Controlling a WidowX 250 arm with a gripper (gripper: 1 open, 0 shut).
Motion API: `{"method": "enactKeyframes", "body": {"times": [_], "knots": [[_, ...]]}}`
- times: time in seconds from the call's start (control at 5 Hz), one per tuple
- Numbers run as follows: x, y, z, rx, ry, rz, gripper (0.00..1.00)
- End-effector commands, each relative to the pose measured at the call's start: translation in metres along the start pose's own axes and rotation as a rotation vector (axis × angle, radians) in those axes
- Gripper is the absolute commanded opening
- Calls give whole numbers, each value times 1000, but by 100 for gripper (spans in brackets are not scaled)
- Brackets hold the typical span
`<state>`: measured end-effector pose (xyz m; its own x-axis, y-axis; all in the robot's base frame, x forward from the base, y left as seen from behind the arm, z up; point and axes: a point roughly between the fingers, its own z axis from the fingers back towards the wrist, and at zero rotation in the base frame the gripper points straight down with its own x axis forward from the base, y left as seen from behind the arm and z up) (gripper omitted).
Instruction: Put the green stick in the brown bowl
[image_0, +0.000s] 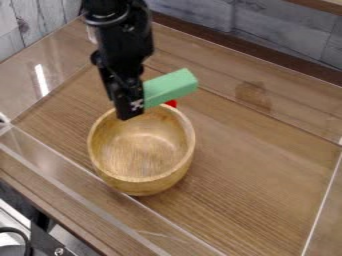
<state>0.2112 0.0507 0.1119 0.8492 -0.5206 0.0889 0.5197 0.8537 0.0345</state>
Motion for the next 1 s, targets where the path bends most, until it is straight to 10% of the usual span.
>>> {"method": "enactKeyframes", "body": {"times": [0.0, 0.6, 0.8], "knots": [[-10, 8, 2, 26, -34, -55, 0], [-4, -13, -7, 1, -29, -198, 0], [0, -7, -9, 1, -25, -170, 100]]}}
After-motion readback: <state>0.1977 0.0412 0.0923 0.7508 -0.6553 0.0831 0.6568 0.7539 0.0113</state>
